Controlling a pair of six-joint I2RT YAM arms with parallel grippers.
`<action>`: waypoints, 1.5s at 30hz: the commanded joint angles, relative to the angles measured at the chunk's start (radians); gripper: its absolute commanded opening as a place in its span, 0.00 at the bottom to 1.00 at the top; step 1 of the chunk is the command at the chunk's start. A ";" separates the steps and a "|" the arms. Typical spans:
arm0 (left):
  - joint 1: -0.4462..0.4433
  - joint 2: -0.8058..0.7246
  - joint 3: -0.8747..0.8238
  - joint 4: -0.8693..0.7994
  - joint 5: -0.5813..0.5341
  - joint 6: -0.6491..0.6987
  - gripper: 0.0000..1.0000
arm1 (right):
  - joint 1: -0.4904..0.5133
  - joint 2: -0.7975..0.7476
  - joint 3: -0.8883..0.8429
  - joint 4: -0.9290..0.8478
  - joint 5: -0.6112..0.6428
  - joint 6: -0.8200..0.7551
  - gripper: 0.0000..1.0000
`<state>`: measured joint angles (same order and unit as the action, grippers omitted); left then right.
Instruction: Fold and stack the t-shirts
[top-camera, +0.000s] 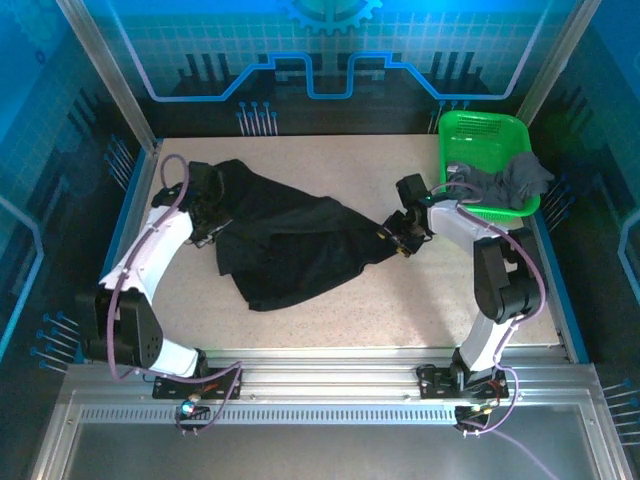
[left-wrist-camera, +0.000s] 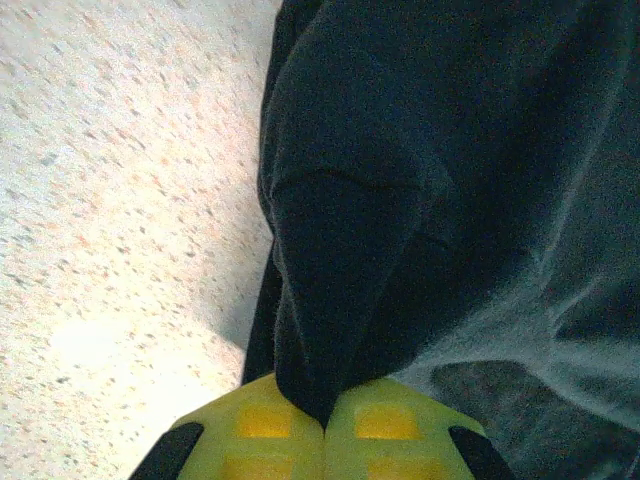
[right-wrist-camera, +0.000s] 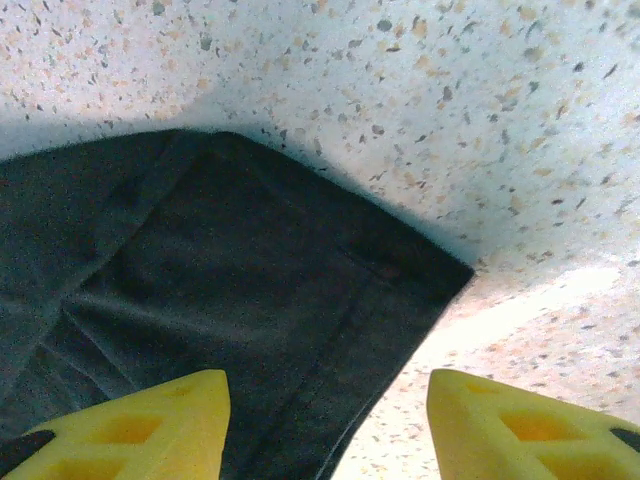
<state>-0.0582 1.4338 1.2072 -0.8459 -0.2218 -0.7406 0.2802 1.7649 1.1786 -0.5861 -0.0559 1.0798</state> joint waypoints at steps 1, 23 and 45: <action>0.042 -0.048 -0.015 -0.029 -0.041 0.027 0.00 | 0.018 0.025 0.048 -0.037 0.029 0.142 0.55; 0.061 -0.072 0.007 0.041 0.016 -0.036 0.00 | 0.048 0.209 0.257 -0.261 0.066 0.954 0.61; 0.062 -0.082 0.011 0.045 0.042 -0.038 0.00 | 0.050 0.353 0.313 -0.249 0.001 1.385 0.64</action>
<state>-0.0074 1.3842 1.2076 -0.8032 -0.1883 -0.7609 0.3214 2.0850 1.5036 -0.7788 -0.0338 2.0697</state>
